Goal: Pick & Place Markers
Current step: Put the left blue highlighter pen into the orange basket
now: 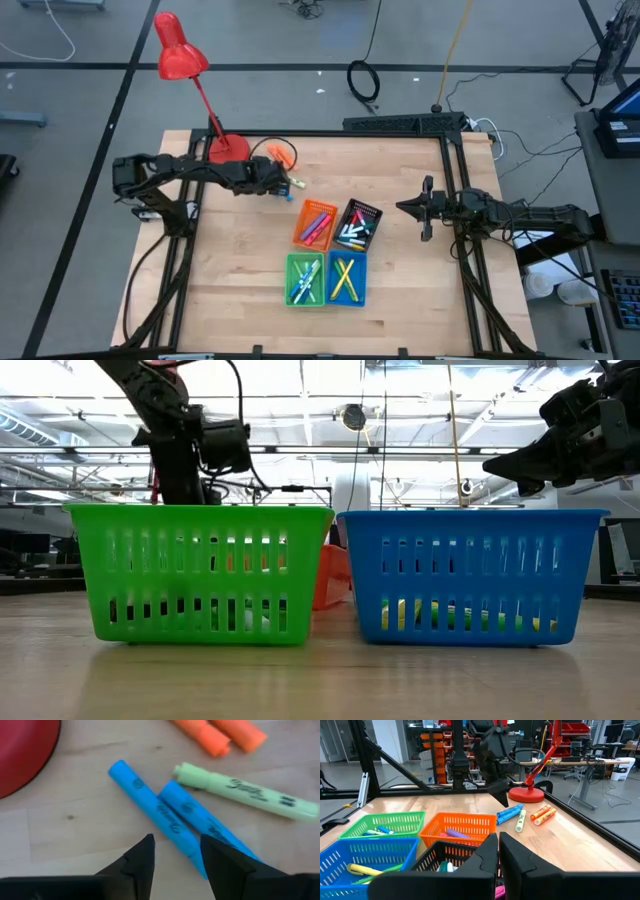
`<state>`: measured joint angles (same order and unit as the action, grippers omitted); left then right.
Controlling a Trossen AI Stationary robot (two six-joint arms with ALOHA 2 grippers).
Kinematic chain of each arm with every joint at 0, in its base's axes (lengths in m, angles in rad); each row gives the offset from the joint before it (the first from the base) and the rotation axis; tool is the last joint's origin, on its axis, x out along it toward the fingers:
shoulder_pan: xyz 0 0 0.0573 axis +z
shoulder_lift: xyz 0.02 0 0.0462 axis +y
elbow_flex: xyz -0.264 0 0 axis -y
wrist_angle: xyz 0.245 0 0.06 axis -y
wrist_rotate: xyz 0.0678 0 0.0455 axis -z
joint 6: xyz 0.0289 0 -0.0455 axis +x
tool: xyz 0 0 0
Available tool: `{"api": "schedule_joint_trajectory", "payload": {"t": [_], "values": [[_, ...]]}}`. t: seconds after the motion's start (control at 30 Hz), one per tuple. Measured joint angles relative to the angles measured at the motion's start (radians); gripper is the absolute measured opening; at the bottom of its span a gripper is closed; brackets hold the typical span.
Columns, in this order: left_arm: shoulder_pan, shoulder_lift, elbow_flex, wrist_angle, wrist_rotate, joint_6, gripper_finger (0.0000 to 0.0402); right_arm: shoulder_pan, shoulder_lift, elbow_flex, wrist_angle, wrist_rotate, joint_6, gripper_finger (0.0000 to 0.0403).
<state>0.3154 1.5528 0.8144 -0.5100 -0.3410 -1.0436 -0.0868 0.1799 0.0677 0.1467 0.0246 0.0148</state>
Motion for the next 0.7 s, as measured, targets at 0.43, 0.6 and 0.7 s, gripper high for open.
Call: {"api": "schedule_joint_trajectory", "payload": {"t": [0.43, 0.6, 0.7], "values": [[0.06, 0.0, -0.021, 0.045, 0.001, 0.048, 0.0152, 0.0, 0.0, 0.0, 0.0, 0.0, 0.0, 0.0008], [0.065, 0.0, -0.021, 0.041, 0.002, 0.049, 0.0152, 0.0, 0.0, 0.0, 0.0, 0.0, 0.0, 0.0008], [0.073, 0.0, -0.021, 0.04, 0.001, 0.049, 0.0152, 0.0, 0.0, 0.0, 0.0, 0.0, 0.0, 0.0008]]}}
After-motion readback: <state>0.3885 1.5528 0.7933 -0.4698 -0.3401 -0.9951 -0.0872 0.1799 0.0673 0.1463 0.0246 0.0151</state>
